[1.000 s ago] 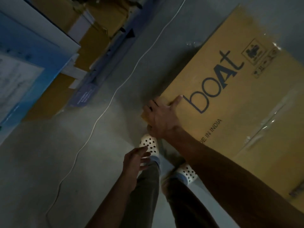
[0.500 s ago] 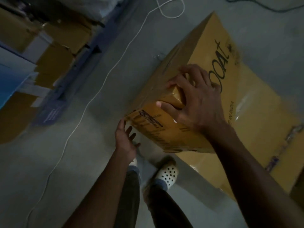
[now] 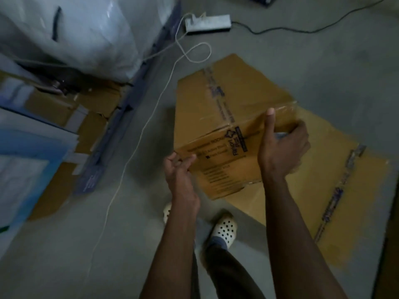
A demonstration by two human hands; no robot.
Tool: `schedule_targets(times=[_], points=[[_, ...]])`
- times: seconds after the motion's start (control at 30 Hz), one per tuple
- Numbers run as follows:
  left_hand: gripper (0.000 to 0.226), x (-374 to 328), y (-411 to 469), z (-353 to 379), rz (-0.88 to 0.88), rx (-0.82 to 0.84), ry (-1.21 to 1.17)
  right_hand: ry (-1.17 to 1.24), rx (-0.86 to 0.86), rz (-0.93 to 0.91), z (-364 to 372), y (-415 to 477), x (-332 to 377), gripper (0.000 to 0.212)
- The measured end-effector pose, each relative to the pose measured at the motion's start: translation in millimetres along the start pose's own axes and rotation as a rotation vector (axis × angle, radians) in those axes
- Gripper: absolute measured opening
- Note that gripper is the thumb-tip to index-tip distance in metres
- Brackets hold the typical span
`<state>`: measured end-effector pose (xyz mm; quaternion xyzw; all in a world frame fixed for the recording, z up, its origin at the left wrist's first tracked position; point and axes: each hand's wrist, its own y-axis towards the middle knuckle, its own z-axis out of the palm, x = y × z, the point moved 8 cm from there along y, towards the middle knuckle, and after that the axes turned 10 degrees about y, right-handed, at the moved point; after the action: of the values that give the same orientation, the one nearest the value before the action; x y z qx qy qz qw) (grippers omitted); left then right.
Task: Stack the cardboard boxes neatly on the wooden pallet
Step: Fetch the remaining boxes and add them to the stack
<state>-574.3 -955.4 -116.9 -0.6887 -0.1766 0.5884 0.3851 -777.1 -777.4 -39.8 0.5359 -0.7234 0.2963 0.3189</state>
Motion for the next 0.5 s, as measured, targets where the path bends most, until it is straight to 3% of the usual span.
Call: schedule_targets(times=[0.1,0.23,0.37,0.5], points=[[0.047,-51.9,-52.8,-9.3,0.151,-0.038,0.163,0.097,0.042,0.206,-27.6,-16.3,6.2,0.107],[0.053,-123.8,-138.8,-44.5,0.349,-0.126,0.385,0.028,0.086,0.249,-99.8,-63.2,43.7,0.1],[0.044,-177.8,-218.4,-81.6,0.558,-0.161,0.524,0.039,0.089,0.265,-182.0,-122.3,65.0,0.093],[0.032,-206.3,-299.6,-101.8,0.705,-0.09,0.608,0.106,0.051,0.288,-268.8,-189.2,67.8,0.091]])
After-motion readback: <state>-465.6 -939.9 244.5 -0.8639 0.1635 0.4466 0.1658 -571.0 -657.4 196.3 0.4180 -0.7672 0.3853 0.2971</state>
